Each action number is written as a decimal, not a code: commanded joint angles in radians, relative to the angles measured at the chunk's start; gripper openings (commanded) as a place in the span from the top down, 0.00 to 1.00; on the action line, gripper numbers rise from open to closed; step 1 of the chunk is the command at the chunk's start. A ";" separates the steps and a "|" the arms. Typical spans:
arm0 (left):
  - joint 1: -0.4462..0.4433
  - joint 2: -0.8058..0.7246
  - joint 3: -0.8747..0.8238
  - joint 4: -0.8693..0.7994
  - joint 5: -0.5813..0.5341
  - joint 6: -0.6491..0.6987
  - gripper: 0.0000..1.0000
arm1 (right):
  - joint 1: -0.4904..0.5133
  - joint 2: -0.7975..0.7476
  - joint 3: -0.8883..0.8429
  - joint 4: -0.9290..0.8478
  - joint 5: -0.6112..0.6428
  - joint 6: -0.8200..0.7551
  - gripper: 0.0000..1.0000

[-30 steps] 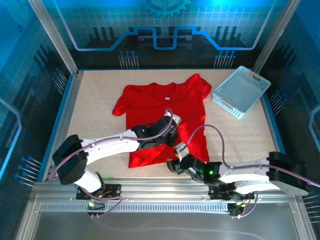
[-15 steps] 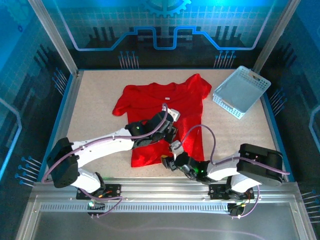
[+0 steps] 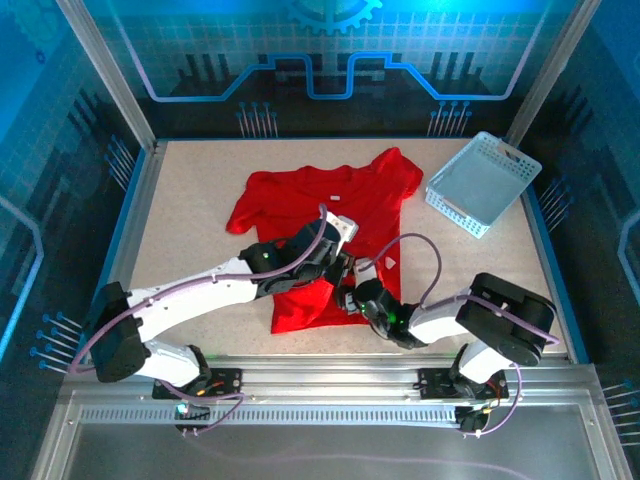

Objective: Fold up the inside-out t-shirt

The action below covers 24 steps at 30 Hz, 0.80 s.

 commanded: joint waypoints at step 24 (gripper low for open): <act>0.002 0.097 0.334 -0.113 0.158 -0.037 0.96 | -0.058 0.198 0.186 0.161 0.189 0.014 0.39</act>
